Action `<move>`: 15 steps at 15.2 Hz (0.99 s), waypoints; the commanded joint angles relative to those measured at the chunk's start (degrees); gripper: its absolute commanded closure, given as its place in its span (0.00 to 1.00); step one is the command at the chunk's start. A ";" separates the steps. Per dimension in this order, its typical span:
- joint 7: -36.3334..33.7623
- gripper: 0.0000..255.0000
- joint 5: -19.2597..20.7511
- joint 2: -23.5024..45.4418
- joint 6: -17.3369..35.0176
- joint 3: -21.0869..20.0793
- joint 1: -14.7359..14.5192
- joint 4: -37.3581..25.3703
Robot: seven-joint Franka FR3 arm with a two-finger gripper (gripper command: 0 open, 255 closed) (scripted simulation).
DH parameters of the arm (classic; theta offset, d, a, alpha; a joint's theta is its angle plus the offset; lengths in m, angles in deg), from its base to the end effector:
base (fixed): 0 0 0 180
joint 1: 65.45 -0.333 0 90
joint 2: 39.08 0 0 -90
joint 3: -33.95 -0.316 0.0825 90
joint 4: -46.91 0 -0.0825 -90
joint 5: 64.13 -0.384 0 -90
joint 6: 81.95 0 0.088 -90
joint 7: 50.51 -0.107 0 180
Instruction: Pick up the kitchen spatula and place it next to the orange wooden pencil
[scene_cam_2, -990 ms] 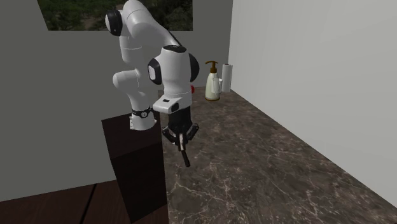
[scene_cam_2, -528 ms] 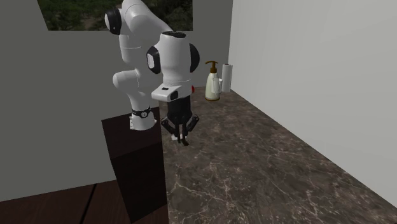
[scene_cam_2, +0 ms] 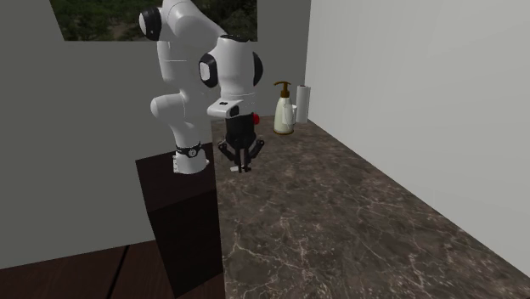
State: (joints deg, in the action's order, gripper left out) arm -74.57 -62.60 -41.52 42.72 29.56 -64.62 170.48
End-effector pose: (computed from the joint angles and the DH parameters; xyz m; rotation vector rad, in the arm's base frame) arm 0.5338 0.0325 0.4229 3.0837 -0.5345 0.1033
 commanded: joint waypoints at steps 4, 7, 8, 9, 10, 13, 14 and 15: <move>-3.20 1.00 -1.03 -9.39 0.90 -1.95 -1.87 10.35; -5.30 1.00 -2.10 -14.99 0.76 -3.41 -3.30 15.80; -6.03 1.00 -2.54 -16.85 0.60 -3.93 -3.84 17.51; -6.77 1.00 -3.01 -18.72 0.38 -4.47 -4.41 19.16; -7.53 1.00 -3.53 -20.60 0.11 -5.04 -5.02 20.75; -9.92 1.00 -5.31 -26.21 -1.07 -6.85 -7.07 25.16; -10.77 1.00 -5.98 -28.08 -1.57 -7.50 -7.85 26.51; -11.65 1.00 -6.68 -29.94 -2.14 -8.17 -8.67 27.80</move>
State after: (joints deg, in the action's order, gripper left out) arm -85.26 -68.55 -69.53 40.79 22.11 -72.46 196.60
